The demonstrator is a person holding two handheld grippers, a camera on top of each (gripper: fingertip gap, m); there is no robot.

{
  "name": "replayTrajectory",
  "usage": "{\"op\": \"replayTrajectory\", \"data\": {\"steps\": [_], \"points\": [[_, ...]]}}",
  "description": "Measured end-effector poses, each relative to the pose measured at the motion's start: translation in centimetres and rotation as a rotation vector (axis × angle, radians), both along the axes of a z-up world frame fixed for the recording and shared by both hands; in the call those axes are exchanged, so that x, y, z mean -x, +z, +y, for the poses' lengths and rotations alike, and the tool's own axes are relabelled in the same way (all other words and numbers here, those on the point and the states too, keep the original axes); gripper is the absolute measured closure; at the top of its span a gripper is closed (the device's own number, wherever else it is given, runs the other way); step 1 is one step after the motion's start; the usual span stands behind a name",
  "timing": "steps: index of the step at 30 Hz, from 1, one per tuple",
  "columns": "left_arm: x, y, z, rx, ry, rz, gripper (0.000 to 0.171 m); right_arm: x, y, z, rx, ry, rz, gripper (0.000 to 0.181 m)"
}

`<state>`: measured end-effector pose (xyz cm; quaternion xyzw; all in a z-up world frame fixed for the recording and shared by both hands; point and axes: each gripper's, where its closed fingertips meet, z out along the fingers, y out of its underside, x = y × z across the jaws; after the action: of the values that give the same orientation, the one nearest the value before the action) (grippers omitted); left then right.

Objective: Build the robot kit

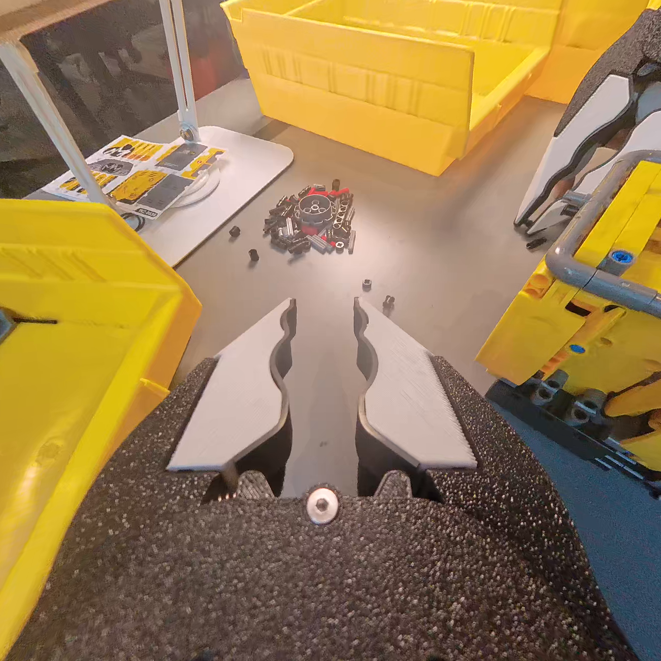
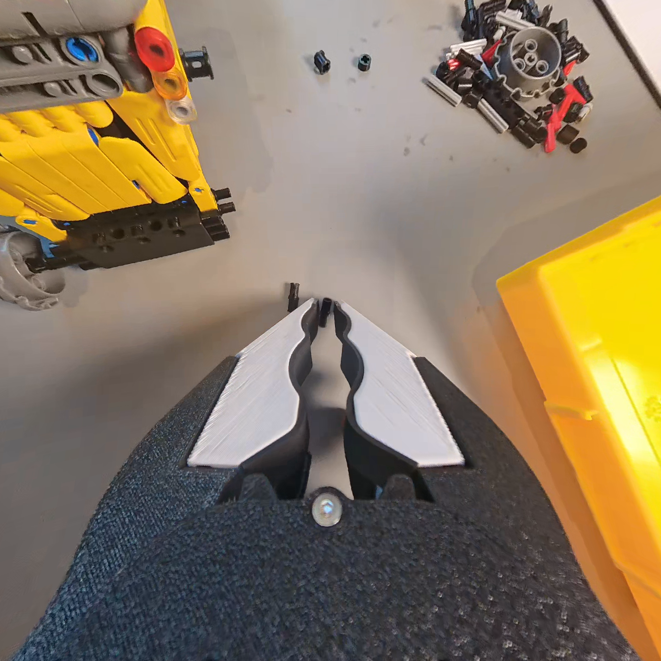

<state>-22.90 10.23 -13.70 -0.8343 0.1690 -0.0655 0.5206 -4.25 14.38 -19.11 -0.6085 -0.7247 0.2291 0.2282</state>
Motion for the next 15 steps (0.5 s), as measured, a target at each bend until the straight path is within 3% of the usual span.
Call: {"op": "replayTrajectory", "data": {"steps": [15], "points": [[0.34,1.11,0.1,-0.064,0.005,0.003,0.142,-0.93,0.71,0.1,0.043,-0.038,-0.011,0.17]]}}
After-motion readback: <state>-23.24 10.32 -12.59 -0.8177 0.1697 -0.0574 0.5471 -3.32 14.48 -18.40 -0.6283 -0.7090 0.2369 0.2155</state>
